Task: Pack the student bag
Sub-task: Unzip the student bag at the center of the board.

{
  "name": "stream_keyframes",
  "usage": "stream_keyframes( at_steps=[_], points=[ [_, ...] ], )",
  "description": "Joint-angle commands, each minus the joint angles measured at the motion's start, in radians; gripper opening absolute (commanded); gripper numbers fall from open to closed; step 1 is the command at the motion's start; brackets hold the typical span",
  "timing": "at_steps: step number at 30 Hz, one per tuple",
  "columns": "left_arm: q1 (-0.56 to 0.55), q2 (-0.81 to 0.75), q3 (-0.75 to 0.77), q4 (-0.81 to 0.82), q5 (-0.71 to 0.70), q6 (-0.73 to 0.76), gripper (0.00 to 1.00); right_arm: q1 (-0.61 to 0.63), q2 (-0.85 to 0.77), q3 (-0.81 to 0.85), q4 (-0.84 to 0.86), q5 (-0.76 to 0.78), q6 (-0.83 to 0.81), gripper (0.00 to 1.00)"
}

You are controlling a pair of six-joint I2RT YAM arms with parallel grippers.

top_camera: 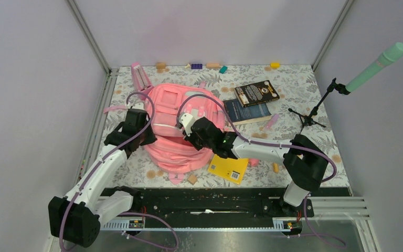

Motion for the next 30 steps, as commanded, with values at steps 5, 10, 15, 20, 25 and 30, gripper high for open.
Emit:
stream_keyframes(
  at_steps=[5, 10, 15, 20, 25, 30],
  points=[
    [0.130, 0.022, 0.079, 0.026, 0.029, 0.181, 0.00, -0.002, -0.086, -0.026, -0.010, 0.003, 0.013, 0.00],
    [0.162, 0.045, 0.103, 0.037, 0.041, 0.221, 0.00, -0.002, -0.083, -0.028, -0.010, -0.003, 0.015, 0.00],
    [0.182, 0.093, 0.145, 0.018, 0.075, 0.282, 0.03, -0.002, -0.080, -0.029, -0.009, -0.003, 0.013, 0.00],
    [0.184, 0.103, 0.133, 0.033, 0.045, 0.287, 0.17, -0.002, -0.079, -0.031, -0.003, -0.012, 0.016, 0.00],
    [0.184, 0.098, 0.105, 0.053, 0.032, 0.293, 0.26, -0.002, -0.073, -0.030, -0.001, -0.022, 0.019, 0.00],
    [0.184, 0.092, 0.102, 0.061, 0.038, 0.297, 0.29, -0.002, -0.066, -0.026, -0.001, -0.032, 0.023, 0.00]
  ],
)
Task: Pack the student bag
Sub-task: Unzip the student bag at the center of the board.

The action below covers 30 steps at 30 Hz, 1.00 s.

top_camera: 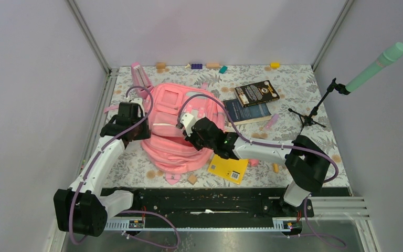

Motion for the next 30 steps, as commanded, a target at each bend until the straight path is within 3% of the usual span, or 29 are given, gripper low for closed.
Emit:
stream_keyframes(
  at_steps=[1, 8, 16, 20, 26, 30],
  points=[
    [0.023, -0.012, 0.013, 0.099, -0.092, 0.035, 0.26, -0.002, -0.044, -0.004, -0.032, -0.012, 0.021, 0.00],
    [0.022, -0.063, -0.018, 0.096, -0.093, 0.032, 0.13, -0.002, -0.045, -0.005, -0.034, -0.005, 0.016, 0.00],
    [0.022, -0.128, -0.045, 0.093, 0.043, 0.048, 0.18, -0.002, -0.047, -0.004, -0.037, -0.003, 0.013, 0.00],
    [0.022, -0.127, -0.047, 0.085, 0.045, 0.047, 0.19, -0.002, -0.049, -0.005, -0.040, -0.003, 0.014, 0.00],
    [0.022, -0.108, -0.042, 0.086, 0.026, 0.051, 0.04, -0.002, -0.054, -0.007, -0.039, -0.002, 0.013, 0.00],
    [0.021, -0.069, -0.025, 0.085, -0.024, 0.052, 0.00, -0.002, -0.053, -0.007, -0.038, -0.009, 0.014, 0.00]
  ],
)
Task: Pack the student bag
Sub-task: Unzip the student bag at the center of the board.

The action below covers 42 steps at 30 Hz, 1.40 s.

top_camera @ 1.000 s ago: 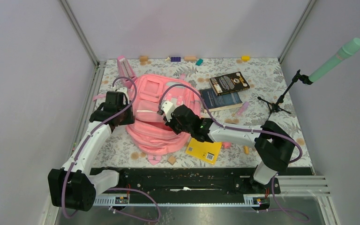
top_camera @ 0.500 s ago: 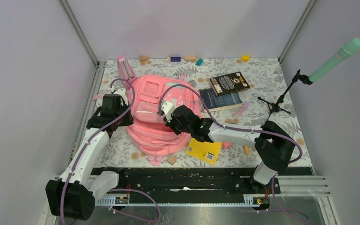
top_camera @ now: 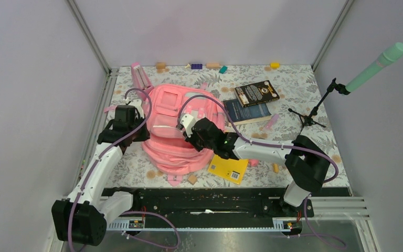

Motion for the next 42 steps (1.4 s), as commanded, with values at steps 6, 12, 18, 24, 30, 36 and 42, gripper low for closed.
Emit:
stream_keyframes(
  at_steps=[6, 12, 18, 24, 30, 36, 42],
  points=[
    [0.010, 0.093, 0.077, 0.046, -0.166, 0.022, 0.00, -0.002, -0.055, -0.007, -0.021, -0.004, 0.014, 0.00],
    [0.010, 0.138, 0.112, 0.061, -0.175, 0.033, 0.00, -0.002, -0.055, -0.006, -0.021, -0.014, 0.018, 0.00],
    [0.010, 0.189, 0.149, 0.080, -0.198, 0.052, 0.00, -0.002, -0.054, -0.005, -0.021, -0.019, 0.019, 0.00],
    [0.010, 0.257, 0.199, 0.113, -0.208, 0.072, 0.00, -0.002, -0.050, -0.002, -0.021, -0.030, 0.022, 0.00],
    [0.010, 0.344, 0.256, 0.162, -0.164, 0.091, 0.00, -0.002, -0.048, -0.003, -0.021, -0.029, 0.022, 0.00],
    [0.006, 0.346, 0.282, 0.189, -0.113, 0.094, 0.12, -0.003, -0.046, -0.003, -0.020, -0.013, 0.020, 0.00],
    [-0.043, 0.174, 0.180, 0.204, -0.257, 0.116, 0.72, -0.002, -0.056, -0.016, -0.003, 0.005, 0.023, 0.00]
  ],
)
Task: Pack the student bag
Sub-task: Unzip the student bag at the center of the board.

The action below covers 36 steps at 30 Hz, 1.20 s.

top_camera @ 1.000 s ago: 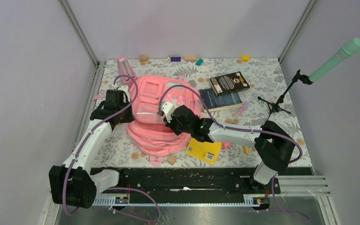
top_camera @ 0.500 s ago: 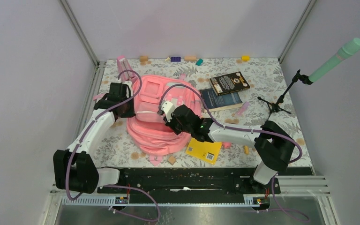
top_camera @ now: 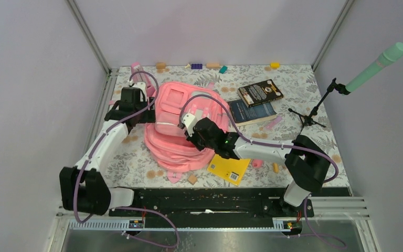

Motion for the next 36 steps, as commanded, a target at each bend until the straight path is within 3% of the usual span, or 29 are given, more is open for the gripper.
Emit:
stream_keyframes(
  at_steps=[1, 5, 9, 14, 19, 30, 32, 36],
  points=[
    [-0.052, -0.177, -0.047, 0.111, -0.155, 0.045, 0.72, 0.007, -0.057, -0.010, -0.004, -0.006, 0.017, 0.00],
    [-0.109, -0.347, -0.173, 0.145, -0.123, 0.119, 0.73, 0.005, -0.065, -0.018, 0.005, -0.010, 0.016, 0.00],
    [-0.168, -0.513, -0.320, 0.228, 0.088, 0.283, 0.74, -0.004, -0.084, -0.034, 0.021, -0.032, 0.018, 0.00],
    [-0.294, -0.636, -0.425, 0.280, 0.104, 0.431, 0.75, -0.018, -0.103, -0.047, 0.025, -0.060, 0.016, 0.00],
    [-0.376, -0.590, -0.434, 0.292, 0.048, 0.503, 0.83, -0.025, -0.110, -0.057, 0.033, -0.084, 0.014, 0.00],
    [-0.446, -0.435, -0.416, 0.389, -0.057, 0.582, 0.87, -0.029, -0.113, -0.063, 0.039, -0.134, 0.014, 0.00],
    [-0.448, -0.426, -0.422, 0.405, -0.064, 0.580, 0.83, -0.032, -0.111, -0.063, 0.043, -0.140, 0.017, 0.00],
    [-0.448, -0.391, -0.407, 0.413, -0.077, 0.549, 0.60, -0.033, -0.116, -0.064, 0.049, -0.147, 0.029, 0.00]
  ],
)
